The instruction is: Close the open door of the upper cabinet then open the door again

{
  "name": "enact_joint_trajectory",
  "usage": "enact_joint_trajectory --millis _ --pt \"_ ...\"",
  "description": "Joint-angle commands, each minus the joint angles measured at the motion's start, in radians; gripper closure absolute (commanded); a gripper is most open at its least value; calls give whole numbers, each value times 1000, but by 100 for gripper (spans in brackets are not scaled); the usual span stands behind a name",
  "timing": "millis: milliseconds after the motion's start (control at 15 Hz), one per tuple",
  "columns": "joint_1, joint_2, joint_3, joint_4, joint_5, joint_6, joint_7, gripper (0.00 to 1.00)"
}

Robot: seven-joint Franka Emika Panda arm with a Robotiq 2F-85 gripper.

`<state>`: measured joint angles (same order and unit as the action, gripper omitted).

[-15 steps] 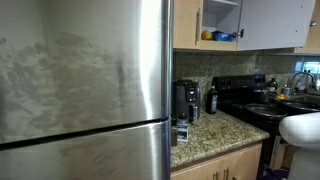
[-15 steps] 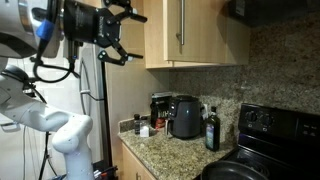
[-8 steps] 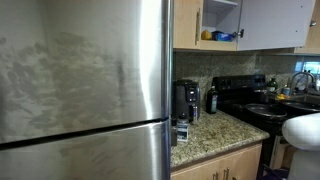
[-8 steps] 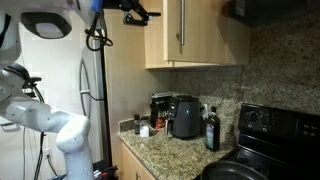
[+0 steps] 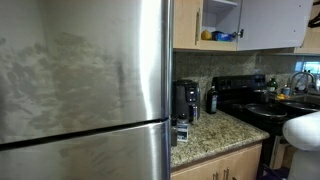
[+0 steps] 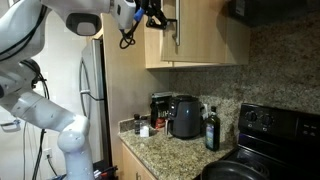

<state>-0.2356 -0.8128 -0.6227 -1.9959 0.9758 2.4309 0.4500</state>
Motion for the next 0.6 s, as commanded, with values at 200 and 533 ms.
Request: enact_joint_trajectory --millis 200,533 --pt "-154 -57 162 -143 -47 -233 83 0" --pt "-228 -247 327 -331 -88 -364 110 0"
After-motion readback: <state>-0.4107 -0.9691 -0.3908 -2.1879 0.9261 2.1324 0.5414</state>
